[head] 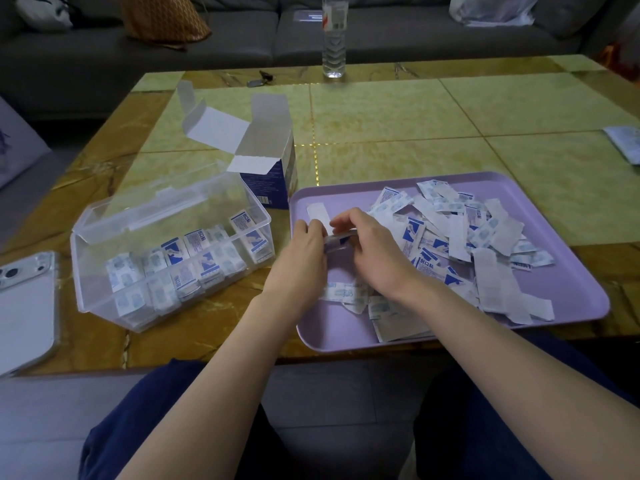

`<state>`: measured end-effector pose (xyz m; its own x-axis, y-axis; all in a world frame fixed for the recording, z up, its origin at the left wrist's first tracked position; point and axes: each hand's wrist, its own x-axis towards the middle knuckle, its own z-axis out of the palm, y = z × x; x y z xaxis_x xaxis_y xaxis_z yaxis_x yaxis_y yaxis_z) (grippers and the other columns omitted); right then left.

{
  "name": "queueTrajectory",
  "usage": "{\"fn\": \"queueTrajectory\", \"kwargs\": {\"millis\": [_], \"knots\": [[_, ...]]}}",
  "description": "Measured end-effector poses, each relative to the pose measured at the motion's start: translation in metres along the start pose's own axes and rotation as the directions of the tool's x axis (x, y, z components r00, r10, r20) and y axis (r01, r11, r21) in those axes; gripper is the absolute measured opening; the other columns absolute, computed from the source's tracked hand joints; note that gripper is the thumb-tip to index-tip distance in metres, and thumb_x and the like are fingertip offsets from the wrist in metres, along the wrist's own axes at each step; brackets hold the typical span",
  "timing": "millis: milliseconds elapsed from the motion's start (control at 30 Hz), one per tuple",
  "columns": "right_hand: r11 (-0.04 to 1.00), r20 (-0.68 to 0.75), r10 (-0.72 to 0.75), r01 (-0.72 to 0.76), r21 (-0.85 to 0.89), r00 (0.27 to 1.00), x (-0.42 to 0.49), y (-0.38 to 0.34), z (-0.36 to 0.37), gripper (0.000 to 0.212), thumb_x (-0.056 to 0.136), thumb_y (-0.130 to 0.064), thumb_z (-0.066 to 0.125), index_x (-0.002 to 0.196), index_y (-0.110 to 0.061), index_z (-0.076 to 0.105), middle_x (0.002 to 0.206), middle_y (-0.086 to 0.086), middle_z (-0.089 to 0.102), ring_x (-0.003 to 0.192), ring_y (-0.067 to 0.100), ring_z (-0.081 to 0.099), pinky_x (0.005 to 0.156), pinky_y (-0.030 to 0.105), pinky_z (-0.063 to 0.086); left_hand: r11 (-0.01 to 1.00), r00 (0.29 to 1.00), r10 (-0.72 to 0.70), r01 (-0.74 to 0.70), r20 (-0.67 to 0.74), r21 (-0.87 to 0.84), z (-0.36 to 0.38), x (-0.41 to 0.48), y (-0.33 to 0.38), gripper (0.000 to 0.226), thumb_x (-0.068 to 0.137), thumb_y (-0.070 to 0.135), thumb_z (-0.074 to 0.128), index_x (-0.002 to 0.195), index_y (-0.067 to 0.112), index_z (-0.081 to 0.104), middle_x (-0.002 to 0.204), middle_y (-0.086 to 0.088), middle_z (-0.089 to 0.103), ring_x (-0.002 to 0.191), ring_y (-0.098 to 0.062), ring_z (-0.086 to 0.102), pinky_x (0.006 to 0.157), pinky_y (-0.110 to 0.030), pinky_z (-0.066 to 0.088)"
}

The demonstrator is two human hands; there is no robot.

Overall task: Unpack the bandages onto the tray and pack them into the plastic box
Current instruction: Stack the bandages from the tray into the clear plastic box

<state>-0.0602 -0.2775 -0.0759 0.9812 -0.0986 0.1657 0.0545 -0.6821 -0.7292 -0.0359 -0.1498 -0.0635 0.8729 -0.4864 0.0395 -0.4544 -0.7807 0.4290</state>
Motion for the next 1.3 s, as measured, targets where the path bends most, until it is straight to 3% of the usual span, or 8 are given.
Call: {"fn": "queueTrajectory", "kwargs": {"millis": [100,233,333,633,800,900,1100,1300], "knots": [[0.991,0.079,0.037,-0.026,-0.131,0.996,0.001,0.007,0.002,0.047,0.076,0.018,0.043,0.115,-0.004,0.055,0.116,0.014,0.052,0.112,0.025,0.047,0.089,0.017,0.033,0.993,0.998,0.047,-0.051,0.034,0.107,0.008,0.0,-0.001,0.018,0.097,0.01,0.042,0.114,0.008,0.04,0.114,-0.01,0.042,0.092,-0.027,0.054,0.075,-0.034,0.045],[0.993,0.009,0.025,-0.024,-0.113,1.0,-0.001,0.005,0.003,0.046,0.078,0.018,0.041,0.116,-0.003,0.054,0.119,0.016,0.048,0.114,0.025,0.043,0.088,0.012,0.029,0.973,0.996,0.094,-0.092,-0.002,0.21,0.015,0.001,-0.001,0.023,0.101,0.023,0.034,0.118,0.009,0.037,0.114,-0.008,0.042,0.099,-0.022,0.048,0.081,-0.029,0.038],[0.99,0.054,0.019,-0.012,-0.14,0.998,-0.001,0.006,0.003,0.042,0.079,0.017,0.041,0.114,0.0,0.057,0.117,0.017,0.05,0.112,0.028,0.047,0.091,0.018,0.032,0.918,0.993,0.118,-0.107,-0.003,0.383,0.018,-0.001,0.0,0.025,0.101,0.026,0.027,0.119,0.01,0.035,0.117,-0.008,0.04,0.105,-0.024,0.039,0.085,-0.03,0.029],[0.988,0.019,-0.011,0.014,-0.152,1.0,-0.004,0.01,-0.003,0.026,0.088,0.003,0.049,0.108,-0.003,0.065,0.103,0.013,0.062,0.102,0.024,0.053,0.084,0.017,0.034,0.906,0.995,0.099,-0.094,0.008,0.413,0.015,-0.002,0.001,0.019,0.095,0.014,0.031,0.113,0.012,0.037,0.115,-0.007,0.041,0.104,-0.024,0.039,0.085,-0.031,0.029],[0.995,-0.029,-0.038,0.036,-0.094,0.999,-0.008,0.008,-0.011,0.017,0.09,-0.006,0.054,0.102,-0.008,0.066,0.098,0.008,0.064,0.094,0.022,0.056,0.084,0.036,0.044,0.985,0.996,0.075,-0.065,-0.054,0.162,0.005,-0.002,-0.001,0.003,0.098,0.016,0.038,0.097,0.016,0.041,0.098,-0.005,0.054,0.084,-0.026,0.051,0.068,-0.031,0.034],[0.997,-0.029,-0.064,0.063,-0.038,0.998,-0.011,0.004,-0.013,0.013,0.091,-0.006,0.054,0.101,-0.007,0.062,0.097,0.006,0.063,0.088,0.017,0.056,0.08,0.029,0.045,0.997,0.997,0.048,-0.051,-0.062,-0.05,-0.002,-0.007,0.002,0.007,0.099,0.018,0.038,0.095,0.013,0.041,0.091,-0.005,0.054,0.075,-0.026,0.053,0.065,-0.043,0.046],[0.991,-0.027,-0.119,0.121,0.054,0.992,-0.018,-0.003,-0.014,0.012,0.092,-0.008,0.054,0.102,-0.009,0.061,0.094,0.001,0.062,0.085,0.012,0.057,0.076,0.018,0.045,0.965,0.981,0.102,-0.138,-0.167,-0.222,-0.014,-0.016,0.003,0.005,0.098,0.017,0.043,0.096,0.016,0.048,0.085,0.0,0.057,0.073,-0.018,0.054,0.063,-0.031,0.044],[0.987,0.004,-0.124,0.123,0.099,0.992,-0.026,-0.006,-0.009,0.014,0.093,-0.008,0.053,0.105,-0.013,0.058,0.09,0.002,0.065,0.085,0.011,0.062,0.079,0.025,0.05,0.929,0.961,0.061,-0.154,-0.271,-0.336,-0.028,-0.025,-0.004,0.009,0.094,0.008,0.049,0.092,0.015,0.054,0.078,0.0,0.062,0.07,-0.016,0.06,0.063,-0.033,0.049]]}}
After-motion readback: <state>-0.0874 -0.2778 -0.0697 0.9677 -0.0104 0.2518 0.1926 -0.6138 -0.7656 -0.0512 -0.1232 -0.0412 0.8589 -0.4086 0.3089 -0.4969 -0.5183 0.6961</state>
